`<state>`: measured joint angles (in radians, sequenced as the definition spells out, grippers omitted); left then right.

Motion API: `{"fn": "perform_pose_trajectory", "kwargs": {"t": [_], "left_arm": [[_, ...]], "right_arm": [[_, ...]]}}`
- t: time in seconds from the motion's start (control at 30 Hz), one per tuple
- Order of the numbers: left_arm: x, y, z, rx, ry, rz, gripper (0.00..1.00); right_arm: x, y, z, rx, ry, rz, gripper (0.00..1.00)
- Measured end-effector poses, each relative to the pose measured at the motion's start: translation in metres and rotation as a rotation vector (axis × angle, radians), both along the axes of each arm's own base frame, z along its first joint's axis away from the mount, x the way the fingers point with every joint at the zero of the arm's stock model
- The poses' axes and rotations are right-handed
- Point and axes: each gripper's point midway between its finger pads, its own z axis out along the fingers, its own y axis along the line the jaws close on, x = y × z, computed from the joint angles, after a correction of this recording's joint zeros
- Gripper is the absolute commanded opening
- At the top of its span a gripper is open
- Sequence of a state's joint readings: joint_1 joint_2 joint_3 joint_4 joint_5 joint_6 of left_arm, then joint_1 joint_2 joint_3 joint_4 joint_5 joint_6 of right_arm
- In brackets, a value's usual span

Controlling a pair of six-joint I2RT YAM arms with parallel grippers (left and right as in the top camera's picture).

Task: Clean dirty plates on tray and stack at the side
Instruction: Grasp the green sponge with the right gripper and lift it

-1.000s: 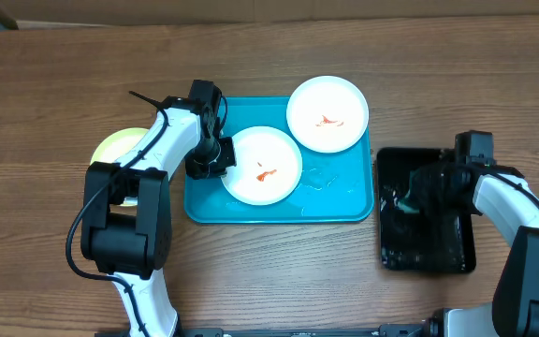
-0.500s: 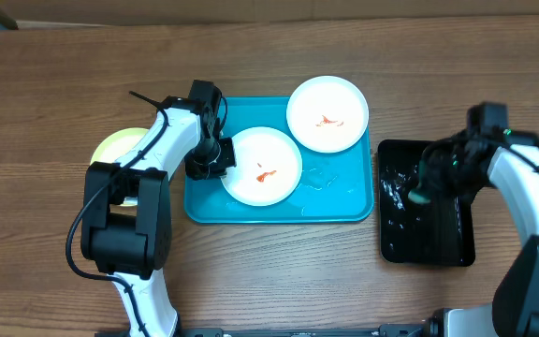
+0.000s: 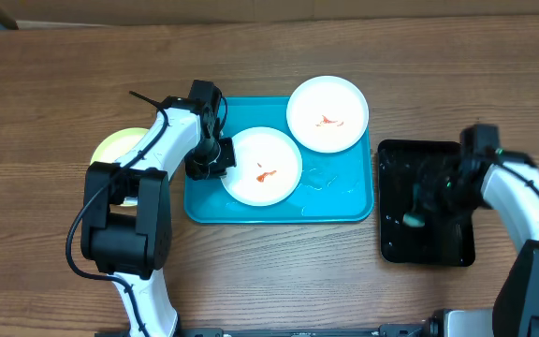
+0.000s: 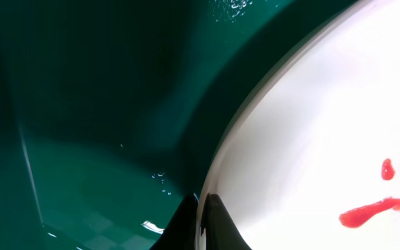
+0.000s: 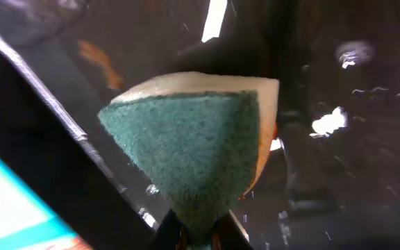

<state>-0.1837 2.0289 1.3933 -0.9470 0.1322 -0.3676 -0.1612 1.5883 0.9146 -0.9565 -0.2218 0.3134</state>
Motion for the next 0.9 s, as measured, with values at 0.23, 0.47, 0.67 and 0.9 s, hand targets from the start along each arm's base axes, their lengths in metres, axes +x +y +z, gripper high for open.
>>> {"fn": "perform_pose_trajectory", "kwargs": {"t": [0.23,0.47,0.67,0.9], "left_arm": [[0.0,0.0,0.0,0.0,0.002,0.0,0.04],[-0.001,0.0,0.0,-0.002,0.002,0.0,0.04],[-0.001,0.0,0.0,-0.002,0.004,0.0,0.04],[-0.001,0.0,0.0,-0.002,0.005,0.0,0.04]], "right_arm": [[-0.006,0.011,-0.031,0.052,-0.076,-0.024,0.12],[0.003,0.016,-0.026,0.085,-0.105,-0.036,0.08],[0.017,0.011,0.007,0.079,-0.066,-0.035,0.04],[0.038,0.008,0.044,0.065,-0.121,0.03,0.04]]}}
